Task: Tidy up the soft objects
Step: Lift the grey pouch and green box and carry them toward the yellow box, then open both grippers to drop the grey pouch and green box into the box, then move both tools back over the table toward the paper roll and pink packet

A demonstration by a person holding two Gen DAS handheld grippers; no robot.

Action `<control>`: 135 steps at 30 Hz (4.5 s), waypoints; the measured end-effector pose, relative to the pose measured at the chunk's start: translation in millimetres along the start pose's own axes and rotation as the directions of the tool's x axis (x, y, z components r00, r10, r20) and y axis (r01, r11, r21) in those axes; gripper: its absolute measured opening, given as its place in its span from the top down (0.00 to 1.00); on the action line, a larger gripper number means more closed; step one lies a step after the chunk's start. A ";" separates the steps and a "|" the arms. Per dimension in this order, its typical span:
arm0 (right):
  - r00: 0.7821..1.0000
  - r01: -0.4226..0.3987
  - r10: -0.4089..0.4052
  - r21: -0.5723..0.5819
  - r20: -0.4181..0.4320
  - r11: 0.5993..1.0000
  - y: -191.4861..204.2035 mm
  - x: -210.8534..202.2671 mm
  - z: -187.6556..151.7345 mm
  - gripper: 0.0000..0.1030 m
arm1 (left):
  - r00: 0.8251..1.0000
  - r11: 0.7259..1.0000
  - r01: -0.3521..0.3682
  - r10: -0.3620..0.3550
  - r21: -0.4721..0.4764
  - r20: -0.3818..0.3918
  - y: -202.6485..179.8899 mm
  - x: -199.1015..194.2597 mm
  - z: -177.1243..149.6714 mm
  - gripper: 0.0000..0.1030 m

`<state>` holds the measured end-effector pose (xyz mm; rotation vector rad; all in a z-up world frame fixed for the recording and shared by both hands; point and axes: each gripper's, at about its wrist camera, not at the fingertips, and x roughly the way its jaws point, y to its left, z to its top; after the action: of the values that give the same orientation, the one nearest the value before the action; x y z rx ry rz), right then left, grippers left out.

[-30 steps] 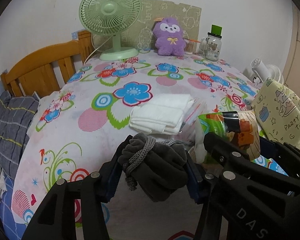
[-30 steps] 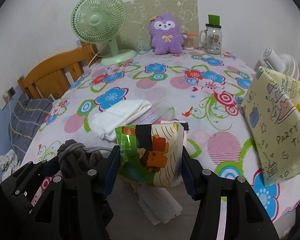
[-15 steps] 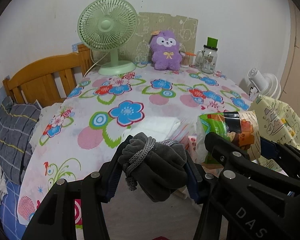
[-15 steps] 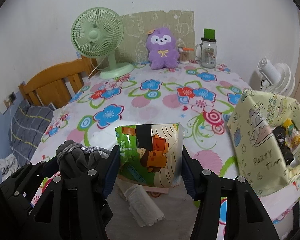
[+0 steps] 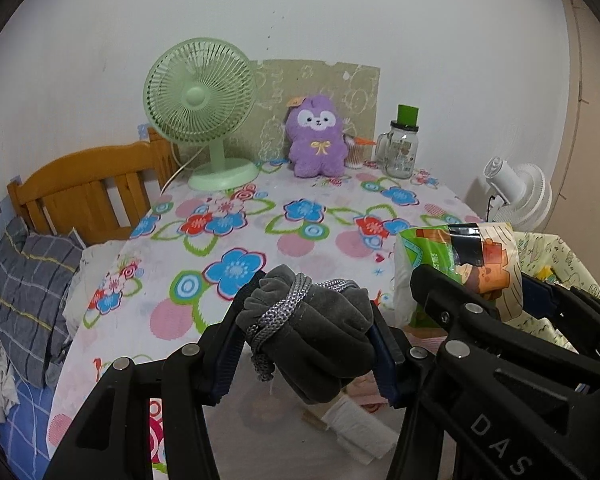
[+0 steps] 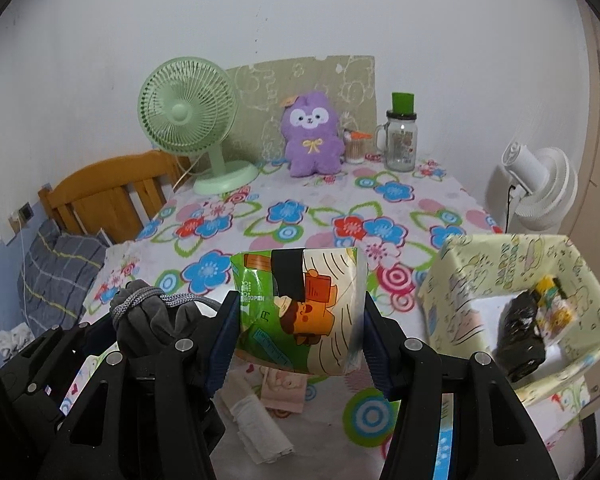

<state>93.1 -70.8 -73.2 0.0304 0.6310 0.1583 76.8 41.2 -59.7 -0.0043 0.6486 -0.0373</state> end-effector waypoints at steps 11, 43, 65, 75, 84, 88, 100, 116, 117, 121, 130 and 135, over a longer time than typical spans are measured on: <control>1.000 -0.002 0.002 -0.003 0.028 1.000 -22.1 -17.7 17.8 0.42 | 0.999 0.999 0.016 -0.017 0.032 0.029 -28.4 -11.3 17.4 0.44; 0.993 0.091 -0.095 0.066 0.066 0.994 -128.7 -46.9 34.0 0.42 | 0.991 0.985 0.117 -0.124 0.130 0.045 -136.1 -8.1 38.9 0.44; 0.984 0.162 -0.172 0.141 0.055 0.977 -208.1 -53.0 23.1 0.42 | 0.973 0.960 0.228 -0.229 0.165 -0.010 -211.3 11.7 33.7 0.44; 0.980 0.191 -0.198 0.177 0.026 0.966 -239.4 -46.2 12.9 0.42 | 0.966 0.946 0.258 -0.251 0.197 -0.057 -240.5 25.3 26.3 0.44; 0.978 0.208 -0.210 0.196 -0.009 0.958 -258.1 -35.1 3.5 0.42 | 0.960 0.934 0.274 -0.253 0.230 -0.117 -260.1 38.3 18.8 0.38; 0.978 0.206 -0.207 0.202 -0.014 0.957 -262.7 -32.6 1.3 0.42 | 0.967 0.944 0.248 -0.227 0.219 -0.118 -259.6 42.7 18.2 0.23; 0.983 0.180 -0.182 0.206 -0.012 0.962 -264.0 -26.3 1.1 0.37 | 0.977 0.949 0.206 -0.184 0.240 -0.108 -251.3 43.6 19.2 0.08; 0.981 0.181 -0.188 0.151 0.036 0.972 -229.7 -33.1 5.5 0.10 | 0.985 0.950 0.169 -0.159 0.263 -0.059 -226.5 24.4 21.3 0.00; 0.981 0.183 -0.191 0.147 0.038 0.972 -227.2 -33.3 5.7 0.10 | 0.985 0.950 0.169 -0.160 0.261 -0.057 -223.9 23.2 21.4 0.00; 0.980 0.183 -0.191 0.141 0.046 0.973 -214.5 -36.4 5.2 0.09 | 0.986 0.953 0.165 -0.158 0.252 -0.050 -211.7 18.2 21.8 0.00; 0.981 0.175 -0.184 0.130 0.065 0.976 -185.9 -41.1 8.4 0.09 | 0.988 0.960 0.151 -0.149 0.237 -0.025 -185.2 7.8 24.0 0.00; 0.981 0.172 -0.181 0.124 0.073 0.977 -168.1 -43.0 9.6 0.09 | 0.991 0.964 0.134 -0.136 0.228 -0.010 -168.4 2.4 24.0 0.00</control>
<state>87.7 -243.3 -53.2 0.0939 0.5554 -0.0523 87.6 -127.3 -39.4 0.1735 0.6346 -0.2434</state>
